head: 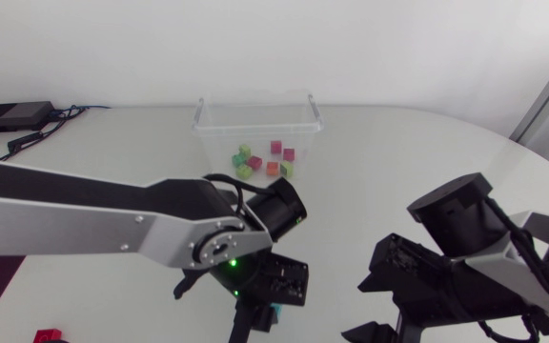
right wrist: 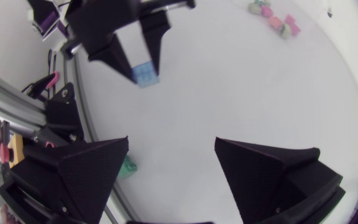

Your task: Pick up the duplo bricks and place them in the container

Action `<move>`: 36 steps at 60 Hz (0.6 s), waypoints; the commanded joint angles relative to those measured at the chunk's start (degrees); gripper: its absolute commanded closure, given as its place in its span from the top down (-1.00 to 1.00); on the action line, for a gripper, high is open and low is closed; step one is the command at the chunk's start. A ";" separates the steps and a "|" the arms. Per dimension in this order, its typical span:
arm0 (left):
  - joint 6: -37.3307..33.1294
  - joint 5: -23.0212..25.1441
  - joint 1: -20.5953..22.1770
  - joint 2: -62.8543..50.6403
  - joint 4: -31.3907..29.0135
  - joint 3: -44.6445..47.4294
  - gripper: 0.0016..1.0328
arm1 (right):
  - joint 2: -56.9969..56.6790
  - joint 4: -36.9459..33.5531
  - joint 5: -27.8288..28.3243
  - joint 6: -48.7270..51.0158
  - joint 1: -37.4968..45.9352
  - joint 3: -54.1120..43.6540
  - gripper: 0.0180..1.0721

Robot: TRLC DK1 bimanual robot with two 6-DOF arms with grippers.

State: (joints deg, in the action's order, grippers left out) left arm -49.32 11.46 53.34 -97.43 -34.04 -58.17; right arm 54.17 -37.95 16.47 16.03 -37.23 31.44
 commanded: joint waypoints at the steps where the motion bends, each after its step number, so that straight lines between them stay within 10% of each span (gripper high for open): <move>1: 0.10 -0.39 -2.80 3.65 -0.59 -3.26 -0.61 | 1.90 -2.04 0.58 4.36 -1.26 1.25 0.91; 36: 13.37 -1.27 -21.88 2.77 5.83 -26.29 -0.60 | 14.73 -5.64 -0.30 13.94 -12.25 1.25 0.91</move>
State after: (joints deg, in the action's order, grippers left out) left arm -39.48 10.20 33.01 -92.33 -29.32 -81.01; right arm 66.89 -43.51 16.47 28.40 -48.14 32.21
